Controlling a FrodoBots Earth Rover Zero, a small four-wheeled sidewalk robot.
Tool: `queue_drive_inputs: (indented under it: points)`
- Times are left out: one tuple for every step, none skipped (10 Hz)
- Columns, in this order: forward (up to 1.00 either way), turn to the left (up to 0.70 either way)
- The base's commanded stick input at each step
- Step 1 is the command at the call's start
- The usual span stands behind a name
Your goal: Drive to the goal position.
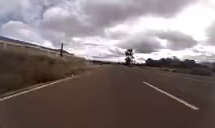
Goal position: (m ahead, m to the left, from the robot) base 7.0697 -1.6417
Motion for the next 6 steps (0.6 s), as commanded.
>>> queue_drive_inputs:
  points:
    - [0.70, 0.01]
    - [0.70, 0.01]
    - [0.70, 0.01]
    - [0.70, 0.01]
    - [0.70, 0.01]
    - [0.70, 0.01]
